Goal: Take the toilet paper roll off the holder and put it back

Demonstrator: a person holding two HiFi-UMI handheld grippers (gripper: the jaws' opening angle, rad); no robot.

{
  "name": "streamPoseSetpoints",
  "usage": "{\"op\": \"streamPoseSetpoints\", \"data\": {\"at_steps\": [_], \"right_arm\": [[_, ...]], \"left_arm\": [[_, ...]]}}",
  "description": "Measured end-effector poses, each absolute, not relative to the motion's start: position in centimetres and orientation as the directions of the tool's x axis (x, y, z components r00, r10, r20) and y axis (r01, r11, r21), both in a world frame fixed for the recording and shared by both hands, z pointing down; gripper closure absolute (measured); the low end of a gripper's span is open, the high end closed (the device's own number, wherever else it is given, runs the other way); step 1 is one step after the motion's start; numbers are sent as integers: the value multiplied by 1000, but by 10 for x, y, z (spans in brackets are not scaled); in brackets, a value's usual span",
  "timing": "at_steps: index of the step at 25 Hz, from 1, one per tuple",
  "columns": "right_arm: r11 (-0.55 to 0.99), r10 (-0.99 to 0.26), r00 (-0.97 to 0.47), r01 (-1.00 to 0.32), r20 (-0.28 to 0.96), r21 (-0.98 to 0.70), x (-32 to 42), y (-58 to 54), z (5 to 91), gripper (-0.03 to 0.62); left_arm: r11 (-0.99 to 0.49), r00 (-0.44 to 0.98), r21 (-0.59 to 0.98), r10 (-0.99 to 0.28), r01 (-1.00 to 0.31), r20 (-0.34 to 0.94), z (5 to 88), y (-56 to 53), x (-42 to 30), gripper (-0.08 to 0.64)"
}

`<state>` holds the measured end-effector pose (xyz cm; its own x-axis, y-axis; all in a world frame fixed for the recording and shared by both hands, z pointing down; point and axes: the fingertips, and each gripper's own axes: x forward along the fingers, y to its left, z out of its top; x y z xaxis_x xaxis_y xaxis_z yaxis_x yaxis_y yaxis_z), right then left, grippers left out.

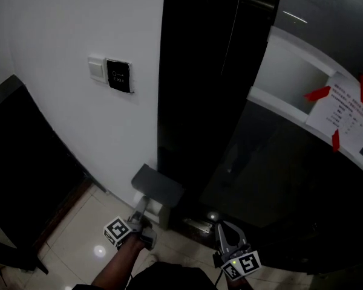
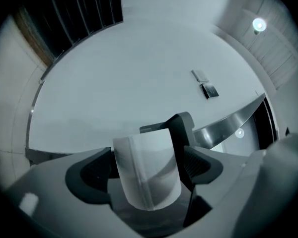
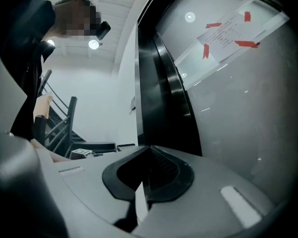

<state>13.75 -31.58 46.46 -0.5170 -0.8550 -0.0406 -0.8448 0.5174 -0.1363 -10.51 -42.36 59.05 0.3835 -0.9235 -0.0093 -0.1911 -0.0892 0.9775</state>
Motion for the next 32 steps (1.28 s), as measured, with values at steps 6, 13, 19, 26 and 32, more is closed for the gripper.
{"op": "streamPoseSetpoints", "data": {"at_steps": [6,13,19,26,32], "right_arm": [[480,-877,-481,-868,-23,-127,150,-313,466,578],[471,-881,-472,-875,-15,-115,155,-315,466,578],[483,-875,-484,-868,-23,-112,153,-318,465,578],[478,-878,-478,-871,-29,-109,158,-316,464,578],[462,-887,-461,-881,-36,-106,170,-311,464,578]], "left_arm": [[-87,379,987,-925,-132,-31,590,-442,-99,124],[-99,390,990,-919,-99,-52,593,-444,-94,138],[-96,404,995,-910,30,-100,587,-436,-74,143],[-104,437,993,-892,49,-115,584,-426,-52,143],[-133,494,991,-863,-17,-107,588,-418,-31,143]]}}
